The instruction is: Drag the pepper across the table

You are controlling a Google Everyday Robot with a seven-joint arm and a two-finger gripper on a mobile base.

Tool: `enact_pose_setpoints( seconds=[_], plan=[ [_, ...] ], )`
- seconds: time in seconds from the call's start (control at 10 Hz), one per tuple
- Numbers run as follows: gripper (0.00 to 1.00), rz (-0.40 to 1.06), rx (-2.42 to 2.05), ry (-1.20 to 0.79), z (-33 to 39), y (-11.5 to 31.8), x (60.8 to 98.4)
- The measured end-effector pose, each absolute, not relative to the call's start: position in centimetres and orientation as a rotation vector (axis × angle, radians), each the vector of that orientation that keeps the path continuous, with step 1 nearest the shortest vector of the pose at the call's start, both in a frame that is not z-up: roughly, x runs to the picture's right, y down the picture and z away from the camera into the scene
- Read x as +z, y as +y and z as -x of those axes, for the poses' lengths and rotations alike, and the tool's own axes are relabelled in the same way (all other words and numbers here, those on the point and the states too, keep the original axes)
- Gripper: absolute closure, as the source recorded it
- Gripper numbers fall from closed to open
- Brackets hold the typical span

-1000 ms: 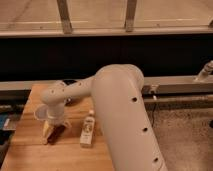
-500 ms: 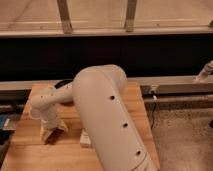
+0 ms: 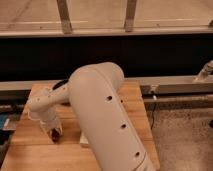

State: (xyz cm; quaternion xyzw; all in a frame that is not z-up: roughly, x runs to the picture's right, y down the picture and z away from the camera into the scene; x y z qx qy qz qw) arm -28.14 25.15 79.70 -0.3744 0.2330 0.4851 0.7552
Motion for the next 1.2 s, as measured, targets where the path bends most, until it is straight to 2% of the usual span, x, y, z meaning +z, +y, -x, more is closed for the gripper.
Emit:
enact_pose_setpoints(
  seconds=[0.1,0.2,0.6,1.2],
  plan=[
    [0.98,0.807,1.075,0.504,27.4,24.5,79.8],
    [1.0,0.799,1.089,0.497,26.8,23.8,79.8],
    [1.0,0.765,1.136,0.454,24.3,19.3,81.1],
    [1.0,0.735,1.315,0.415,16.7,9.3,86.6]
  ],
)
